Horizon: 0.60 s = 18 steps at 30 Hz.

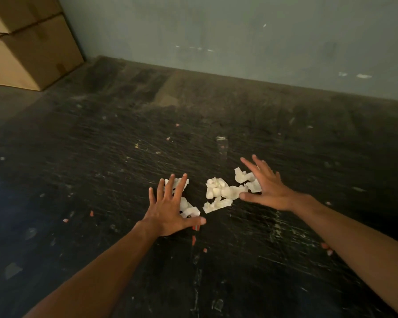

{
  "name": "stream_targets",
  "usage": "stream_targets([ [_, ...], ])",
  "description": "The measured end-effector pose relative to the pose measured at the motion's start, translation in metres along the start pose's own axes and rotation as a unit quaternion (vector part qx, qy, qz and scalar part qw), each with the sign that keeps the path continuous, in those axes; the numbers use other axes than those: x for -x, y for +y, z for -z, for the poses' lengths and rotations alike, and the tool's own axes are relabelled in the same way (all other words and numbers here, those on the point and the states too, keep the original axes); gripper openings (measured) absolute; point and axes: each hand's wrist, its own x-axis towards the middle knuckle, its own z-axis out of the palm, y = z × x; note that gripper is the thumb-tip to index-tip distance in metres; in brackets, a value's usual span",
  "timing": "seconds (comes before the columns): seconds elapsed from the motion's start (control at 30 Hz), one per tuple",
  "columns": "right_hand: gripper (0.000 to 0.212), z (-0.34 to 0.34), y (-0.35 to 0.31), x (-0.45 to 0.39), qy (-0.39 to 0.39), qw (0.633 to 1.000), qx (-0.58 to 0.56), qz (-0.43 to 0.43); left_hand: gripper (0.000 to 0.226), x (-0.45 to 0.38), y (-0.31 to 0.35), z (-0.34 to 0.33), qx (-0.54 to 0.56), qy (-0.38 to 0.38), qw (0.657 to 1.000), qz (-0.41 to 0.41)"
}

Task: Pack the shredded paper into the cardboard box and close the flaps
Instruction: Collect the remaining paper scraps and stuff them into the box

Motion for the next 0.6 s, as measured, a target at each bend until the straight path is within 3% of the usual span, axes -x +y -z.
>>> stream_targets([
  [0.1,0.115,-0.021,-0.001,-0.011,0.002,0.999,0.052,-0.012,0.132,-0.006,0.003,-0.009,-0.041,0.013,0.999,-0.003],
  [0.23,0.109,-0.045,-0.029,-0.028,0.011,0.995,0.094,0.042,0.112,-0.008,-0.003,-0.019,-0.092,0.056,0.994,-0.034],
  [0.4,0.082,-0.083,-0.055,-0.033,0.079,0.978,0.149,0.127,0.088,-0.006,-0.005,-0.023,-0.119,0.095,0.986,-0.063],
  [0.6,0.042,-0.092,-0.059,-0.030,0.185,0.960,0.149,0.152,0.045,0.002,-0.001,-0.026,-0.065,0.163,0.983,-0.054],
])
